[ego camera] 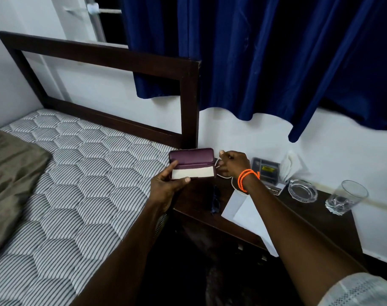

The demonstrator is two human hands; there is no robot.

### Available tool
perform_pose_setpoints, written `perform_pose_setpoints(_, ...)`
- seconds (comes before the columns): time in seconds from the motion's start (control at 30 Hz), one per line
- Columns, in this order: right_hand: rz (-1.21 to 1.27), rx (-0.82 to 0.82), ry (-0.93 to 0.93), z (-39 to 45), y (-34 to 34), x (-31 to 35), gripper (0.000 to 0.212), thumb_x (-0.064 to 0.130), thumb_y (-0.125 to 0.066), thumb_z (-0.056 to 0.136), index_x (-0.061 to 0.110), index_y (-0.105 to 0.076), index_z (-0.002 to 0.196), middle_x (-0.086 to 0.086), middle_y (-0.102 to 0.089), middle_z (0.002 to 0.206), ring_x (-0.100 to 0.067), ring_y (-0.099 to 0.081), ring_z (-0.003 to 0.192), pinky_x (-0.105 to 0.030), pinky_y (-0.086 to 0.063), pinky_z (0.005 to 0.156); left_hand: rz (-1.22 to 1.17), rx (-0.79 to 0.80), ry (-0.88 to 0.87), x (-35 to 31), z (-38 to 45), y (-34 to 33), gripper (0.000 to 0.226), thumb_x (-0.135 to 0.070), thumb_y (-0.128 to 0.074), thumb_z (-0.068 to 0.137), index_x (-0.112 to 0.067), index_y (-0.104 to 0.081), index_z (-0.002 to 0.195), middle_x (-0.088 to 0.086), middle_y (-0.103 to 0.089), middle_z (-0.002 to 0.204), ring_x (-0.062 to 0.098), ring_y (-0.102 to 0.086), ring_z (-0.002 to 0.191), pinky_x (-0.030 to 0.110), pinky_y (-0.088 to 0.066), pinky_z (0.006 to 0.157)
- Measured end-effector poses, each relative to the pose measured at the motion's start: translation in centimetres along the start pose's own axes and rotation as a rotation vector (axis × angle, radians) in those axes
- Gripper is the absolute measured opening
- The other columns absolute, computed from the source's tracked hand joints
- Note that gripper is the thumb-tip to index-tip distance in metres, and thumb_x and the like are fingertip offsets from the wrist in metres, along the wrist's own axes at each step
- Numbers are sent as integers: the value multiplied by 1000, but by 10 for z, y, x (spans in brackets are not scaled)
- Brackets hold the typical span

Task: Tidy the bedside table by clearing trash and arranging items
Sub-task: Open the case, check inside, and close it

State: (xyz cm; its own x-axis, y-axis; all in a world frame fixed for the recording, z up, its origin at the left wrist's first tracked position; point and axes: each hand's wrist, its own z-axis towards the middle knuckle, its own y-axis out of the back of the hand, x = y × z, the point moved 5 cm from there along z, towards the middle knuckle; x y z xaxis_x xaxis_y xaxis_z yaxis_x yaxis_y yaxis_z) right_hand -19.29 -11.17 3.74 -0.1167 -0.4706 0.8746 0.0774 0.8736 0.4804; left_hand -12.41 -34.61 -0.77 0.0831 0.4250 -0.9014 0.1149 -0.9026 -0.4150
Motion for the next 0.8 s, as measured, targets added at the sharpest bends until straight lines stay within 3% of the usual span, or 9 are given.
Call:
perform_pose_setpoints(0.07, -285, -18, 134, -1, 2, -12, 11, 14, -66, 86, 15, -76, 82, -12, -74, 87, -24, -68, 73, -32, -53, 73, 0, -15, -11, 3, 2, 9, 80, 15, -80, 67, -11, -59, 140, 9, -70, 130, 26, -70, 116, 42, -60, 93)
perform_pose_setpoints(0.13, -538, 97, 259, -7, -8, -25, 21, 4, -65, 79, 14, -79, 91, -10, -75, 96, -26, -69, 88, -24, -48, 76, 1, -27, -16, 6, 3, 17, 90, 11, -83, 63, -11, -54, 145, 8, -71, 130, 27, -69, 117, 44, -59, 96)
perform_pose_setpoints(0.27, -769, 401, 463, -15, -37, -46, 35, -4, -65, 76, 18, -79, 100, -10, -66, 115, -29, -62, 108, -36, -52, 90, 20, -58, -11, 20, 4, 30, 93, 12, -83, 64, -14, -51, 147, 5, -72, 128, 26, -69, 117, 37, -61, 92)
perform_pose_setpoints(0.37, -896, 438, 528, -15, -47, -56, 37, 1, -65, 82, 25, -77, 107, -7, -55, 138, -27, -49, 124, -34, -47, 99, 16, -79, 11, 32, 3, 35, 98, 7, -87, 58, -14, -52, 147, 7, -70, 132, 29, -67, 122, 44, -57, 98)
perform_pose_setpoints(0.57, -972, 439, 623, -13, -59, -62, 37, 3, -62, 84, 27, -77, 107, -4, -63, 114, -24, -52, 117, -34, -49, 90, 32, -110, 12, 44, 5, 36, 92, 17, -81, 65, -11, -52, 147, 2, -68, 133, 21, -69, 117, 36, -61, 92)
perform_pose_setpoints(0.8, -1031, 467, 615, -12, -62, -64, 46, 1, -63, 82, 28, -72, 118, -4, -61, 117, -24, -49, 120, -37, -51, 89, 64, -93, 16, 53, 15, 33, 92, 20, -78, 69, -16, -50, 149, 3, -67, 136, 22, -68, 120, 36, -60, 93)
